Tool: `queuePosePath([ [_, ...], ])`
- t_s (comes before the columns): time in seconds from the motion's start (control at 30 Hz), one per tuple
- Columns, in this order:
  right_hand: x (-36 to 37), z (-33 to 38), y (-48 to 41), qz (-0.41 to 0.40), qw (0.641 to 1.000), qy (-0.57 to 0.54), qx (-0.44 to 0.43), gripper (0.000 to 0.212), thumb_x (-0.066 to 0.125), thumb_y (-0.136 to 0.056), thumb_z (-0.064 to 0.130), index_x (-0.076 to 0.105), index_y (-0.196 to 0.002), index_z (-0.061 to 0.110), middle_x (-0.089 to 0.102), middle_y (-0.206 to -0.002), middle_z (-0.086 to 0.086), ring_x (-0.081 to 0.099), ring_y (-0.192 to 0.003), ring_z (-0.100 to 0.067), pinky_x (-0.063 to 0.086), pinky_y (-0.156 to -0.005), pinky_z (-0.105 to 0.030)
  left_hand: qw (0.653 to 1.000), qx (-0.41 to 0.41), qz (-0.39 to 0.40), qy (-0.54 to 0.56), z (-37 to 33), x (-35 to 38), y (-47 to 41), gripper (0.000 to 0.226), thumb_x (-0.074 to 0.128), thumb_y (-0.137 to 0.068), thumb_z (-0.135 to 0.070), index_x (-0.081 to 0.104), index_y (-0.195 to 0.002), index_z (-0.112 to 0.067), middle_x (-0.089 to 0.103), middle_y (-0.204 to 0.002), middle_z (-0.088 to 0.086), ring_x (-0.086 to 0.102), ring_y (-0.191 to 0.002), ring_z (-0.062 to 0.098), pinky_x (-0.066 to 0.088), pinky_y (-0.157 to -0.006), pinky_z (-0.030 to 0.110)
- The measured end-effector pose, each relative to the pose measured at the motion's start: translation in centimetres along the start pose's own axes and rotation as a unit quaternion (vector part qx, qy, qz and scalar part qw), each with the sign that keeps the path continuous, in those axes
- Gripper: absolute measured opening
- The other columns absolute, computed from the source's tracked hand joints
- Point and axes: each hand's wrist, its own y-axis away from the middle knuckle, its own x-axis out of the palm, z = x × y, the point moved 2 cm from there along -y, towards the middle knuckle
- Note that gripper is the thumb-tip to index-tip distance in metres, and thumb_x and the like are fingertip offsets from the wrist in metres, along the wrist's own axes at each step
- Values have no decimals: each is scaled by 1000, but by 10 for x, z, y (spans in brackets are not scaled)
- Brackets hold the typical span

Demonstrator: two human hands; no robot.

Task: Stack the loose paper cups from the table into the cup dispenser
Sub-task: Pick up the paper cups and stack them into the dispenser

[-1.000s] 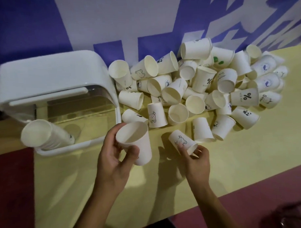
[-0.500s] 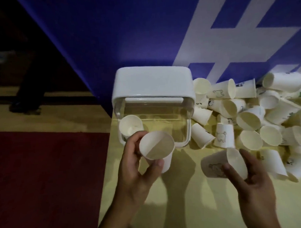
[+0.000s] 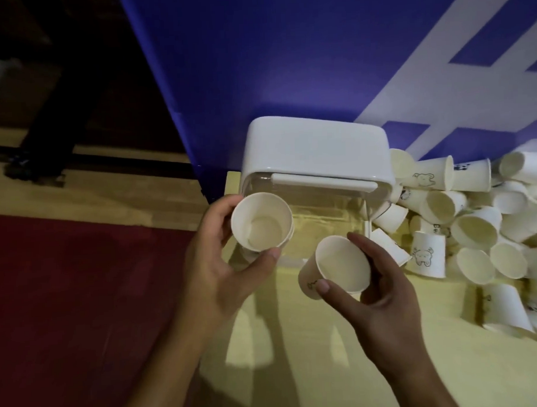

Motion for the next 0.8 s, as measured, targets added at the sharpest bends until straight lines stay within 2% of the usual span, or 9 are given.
queuePosePath([
  [0.13,2,-2,-1,-2,1000,1,8,91,95,-45,59,65,-127,32,71,-126,18,67,-118,-7,54,-94,-20,999,-9,19,-44,16,6,-8,82,88,-70,-31,51,-143,-28,64,-136,-7,64,-125,18,56,-100,45],
  [0.27,0,0,-1,-14,1000,9,12,96,91,-42,75,65,-126,36,70,-126,18,68,-117,-8,54,-90,-18,997,3,38,-70,26,13,-13,83,84,-73,-45,51,-147,-30,60,-142,-9,60,-130,20,55,-100,48],
  [0.33,-2,-1,-2,-12,1000,14,9,93,92,-43,72,65,-125,37,70,-126,18,68,-116,-8,54,-89,-17,997,6,37,-66,27,14,-15,81,83,-74,-46,51,-146,-29,61,-141,-8,61,-129,20,56,-99,48],
  [0.47,-4,-4,-4,-12,1000,17,4,81,91,-49,53,65,-124,35,70,-127,19,68,-115,-6,53,-88,-16,998,6,33,-61,29,15,-18,80,85,-75,-42,51,-145,-23,62,-138,-5,63,-126,17,57,-99,42],
  [0.6,-5,-7,-6,-14,1000,19,3,82,92,-49,55,65,-124,36,70,-127,19,68,-116,-8,54,-90,-18,995,-4,49,-83,40,17,-20,80,87,-74,-40,51,-145,-28,61,-140,-8,60,-129,19,55,-101,45],
  [0.67,-4,-7,-8,-15,1000,25,1,88,93,-47,66,65,-125,36,69,-128,17,67,-118,-10,55,-94,-24,992,-7,63,-112,46,18,-20,80,91,-75,-34,52,-144,-28,60,-141,-11,58,-130,13,52,-105,37],
  [0.7,-4,-7,-9,-15,999,28,0,90,92,-47,70,65,-126,36,69,-129,17,66,-120,-10,55,-97,-26,989,-5,67,-131,48,20,-20,79,92,-75,-31,53,-144,-27,60,-140,-13,57,-129,7,49,-106,28],
  [0.8,-3,-7,-10,-10,999,38,-3,86,93,-49,59,64,-127,37,68,-131,20,65,-123,-8,54,-101,-30,981,0,77,-180,55,24,-21,76,91,-76,-27,55,-142,-22,59,-138,-11,51,-123,-3,36,-97,2],
])
